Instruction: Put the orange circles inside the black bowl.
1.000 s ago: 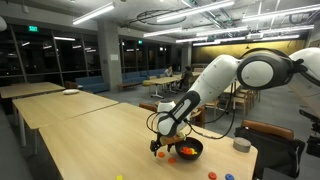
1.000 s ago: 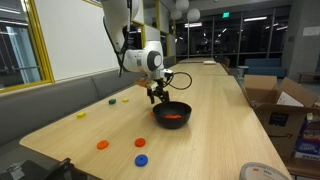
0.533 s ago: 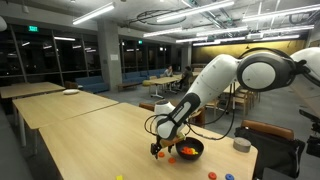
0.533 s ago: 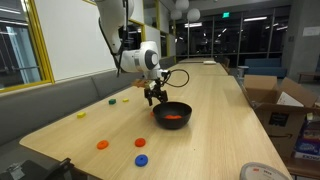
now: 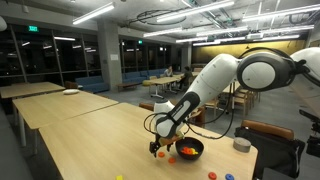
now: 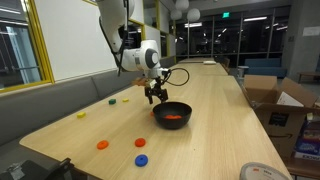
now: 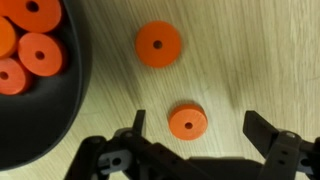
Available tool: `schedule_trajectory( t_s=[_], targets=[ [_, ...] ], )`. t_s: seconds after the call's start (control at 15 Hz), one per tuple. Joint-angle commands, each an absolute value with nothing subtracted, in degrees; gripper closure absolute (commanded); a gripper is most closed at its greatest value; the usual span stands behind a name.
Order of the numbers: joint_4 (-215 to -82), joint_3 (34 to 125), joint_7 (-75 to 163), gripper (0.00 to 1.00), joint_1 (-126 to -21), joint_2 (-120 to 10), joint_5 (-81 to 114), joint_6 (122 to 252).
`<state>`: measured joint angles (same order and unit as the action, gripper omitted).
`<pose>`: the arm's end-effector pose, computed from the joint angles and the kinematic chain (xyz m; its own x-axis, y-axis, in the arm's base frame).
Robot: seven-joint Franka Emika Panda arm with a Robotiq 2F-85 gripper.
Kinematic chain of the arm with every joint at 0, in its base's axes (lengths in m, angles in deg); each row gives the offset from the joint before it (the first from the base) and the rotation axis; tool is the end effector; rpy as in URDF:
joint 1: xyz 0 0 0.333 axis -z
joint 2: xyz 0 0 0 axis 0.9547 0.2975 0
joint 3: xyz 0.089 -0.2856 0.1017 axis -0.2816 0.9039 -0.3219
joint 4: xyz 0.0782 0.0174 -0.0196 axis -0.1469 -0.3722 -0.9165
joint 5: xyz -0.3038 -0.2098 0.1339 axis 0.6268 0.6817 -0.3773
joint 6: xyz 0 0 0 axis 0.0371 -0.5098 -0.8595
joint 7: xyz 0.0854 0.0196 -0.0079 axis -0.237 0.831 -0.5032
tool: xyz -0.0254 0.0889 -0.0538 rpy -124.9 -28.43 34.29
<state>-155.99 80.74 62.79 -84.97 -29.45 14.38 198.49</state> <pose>0.6639 0.0871 0.1636 0.9653 -0.2441 0.0933 -0.2482 -0.9681 0.0356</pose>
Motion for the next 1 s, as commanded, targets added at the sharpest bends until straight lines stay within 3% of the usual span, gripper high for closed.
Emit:
schedule_trajectory(
  t_s=[0.0,0.93],
  targets=[
    [-154.17,79.76,61.5,0.0,-83.63,-29.14,13.64,197.76],
    [-150.13,77.31,59.03,0.0,-81.24,-26.02,11.74,196.13]
  ],
)
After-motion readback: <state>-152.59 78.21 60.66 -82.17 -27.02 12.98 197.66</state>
